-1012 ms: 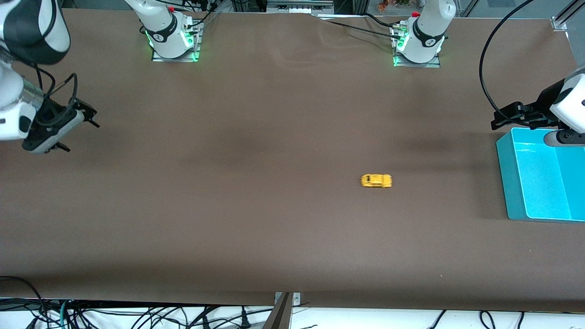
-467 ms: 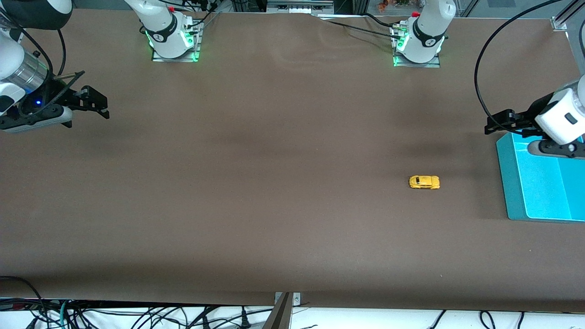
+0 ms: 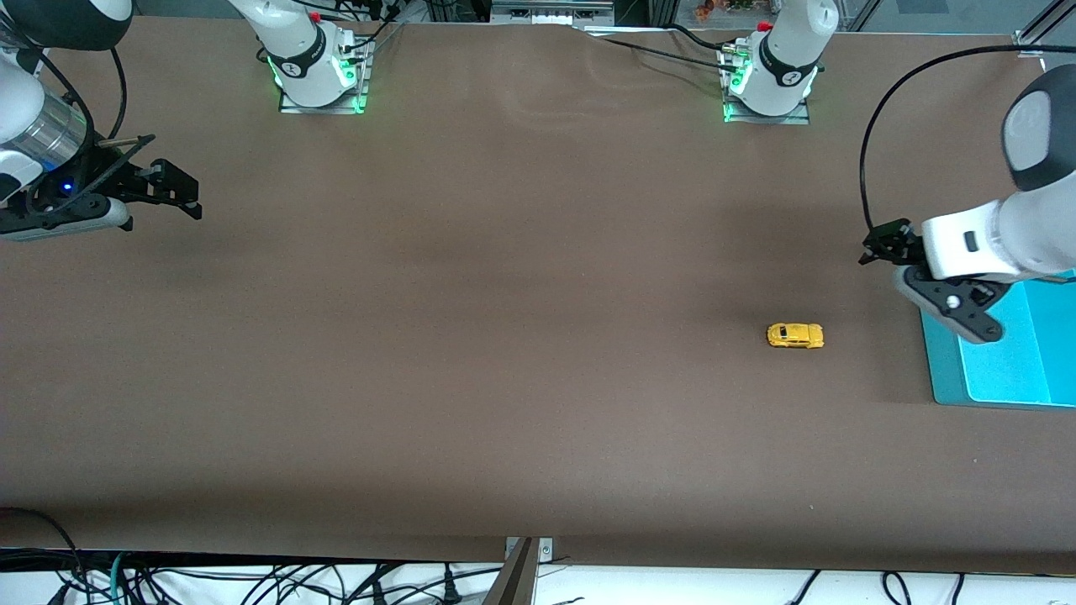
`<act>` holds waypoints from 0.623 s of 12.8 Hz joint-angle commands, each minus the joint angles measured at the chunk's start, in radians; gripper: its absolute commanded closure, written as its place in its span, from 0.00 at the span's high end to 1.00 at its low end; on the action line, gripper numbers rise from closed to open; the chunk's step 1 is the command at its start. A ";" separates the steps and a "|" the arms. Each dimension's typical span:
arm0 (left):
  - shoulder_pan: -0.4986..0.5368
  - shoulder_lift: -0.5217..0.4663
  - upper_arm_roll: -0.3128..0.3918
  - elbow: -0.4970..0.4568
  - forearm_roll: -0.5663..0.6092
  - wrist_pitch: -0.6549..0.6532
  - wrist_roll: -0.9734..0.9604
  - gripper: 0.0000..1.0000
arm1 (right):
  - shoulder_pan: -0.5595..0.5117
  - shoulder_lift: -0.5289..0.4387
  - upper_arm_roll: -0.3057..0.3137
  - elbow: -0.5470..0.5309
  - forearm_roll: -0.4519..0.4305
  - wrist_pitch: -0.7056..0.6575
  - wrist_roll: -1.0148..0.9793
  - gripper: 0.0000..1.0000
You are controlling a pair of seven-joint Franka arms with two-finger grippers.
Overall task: Wind and store yellow beetle car
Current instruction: 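Lower the left gripper onto the yellow car and close it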
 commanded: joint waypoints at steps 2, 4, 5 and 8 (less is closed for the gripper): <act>-0.011 0.030 -0.004 -0.064 0.007 0.124 0.304 1.00 | 0.011 -0.004 -0.011 0.007 0.016 -0.022 0.013 1.00; -0.011 0.028 -0.004 -0.152 0.011 0.236 0.441 1.00 | 0.011 -0.006 -0.011 0.007 0.017 -0.022 0.012 1.00; -0.011 0.028 -0.004 -0.202 0.012 0.310 0.515 1.00 | 0.011 -0.006 -0.011 0.007 0.017 -0.021 0.010 1.00; -0.011 0.037 -0.004 -0.334 0.012 0.511 0.693 1.00 | 0.011 -0.006 -0.011 0.007 0.016 -0.021 0.012 1.00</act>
